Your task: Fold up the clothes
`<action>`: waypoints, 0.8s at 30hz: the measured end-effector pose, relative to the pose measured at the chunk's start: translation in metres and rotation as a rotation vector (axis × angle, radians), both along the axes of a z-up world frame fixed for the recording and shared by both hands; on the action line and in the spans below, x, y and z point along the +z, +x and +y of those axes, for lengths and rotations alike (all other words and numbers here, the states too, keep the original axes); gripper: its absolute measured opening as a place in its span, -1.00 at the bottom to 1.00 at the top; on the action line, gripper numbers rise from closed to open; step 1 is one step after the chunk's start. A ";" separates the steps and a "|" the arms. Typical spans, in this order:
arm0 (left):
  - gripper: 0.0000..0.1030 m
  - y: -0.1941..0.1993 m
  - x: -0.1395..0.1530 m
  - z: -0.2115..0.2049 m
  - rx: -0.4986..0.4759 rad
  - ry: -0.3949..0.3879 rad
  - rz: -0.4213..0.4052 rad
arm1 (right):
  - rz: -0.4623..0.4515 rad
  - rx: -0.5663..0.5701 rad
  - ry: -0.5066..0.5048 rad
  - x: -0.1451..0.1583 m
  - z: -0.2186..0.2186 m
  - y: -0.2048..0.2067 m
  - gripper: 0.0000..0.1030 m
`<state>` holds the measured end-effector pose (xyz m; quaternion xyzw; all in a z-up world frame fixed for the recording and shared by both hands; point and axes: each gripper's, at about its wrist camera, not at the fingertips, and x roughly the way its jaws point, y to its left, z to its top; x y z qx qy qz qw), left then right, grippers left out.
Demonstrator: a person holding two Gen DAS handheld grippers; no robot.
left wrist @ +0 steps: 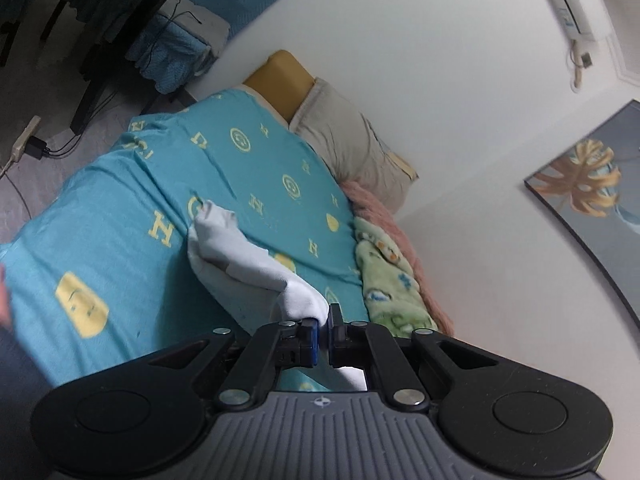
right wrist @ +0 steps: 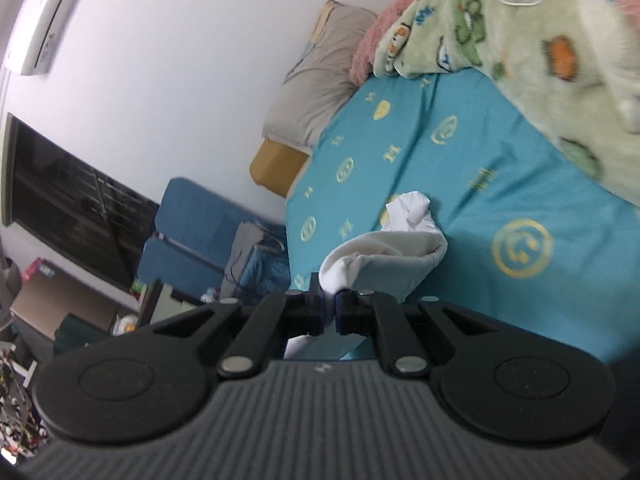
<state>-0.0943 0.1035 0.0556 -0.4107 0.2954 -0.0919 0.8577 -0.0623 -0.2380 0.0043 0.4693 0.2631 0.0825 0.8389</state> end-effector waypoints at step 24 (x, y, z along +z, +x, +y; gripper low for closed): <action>-0.90 0.179 -0.090 -0.014 0.057 0.226 0.242 | 0.197 0.098 -0.094 -0.081 0.012 0.148 -0.80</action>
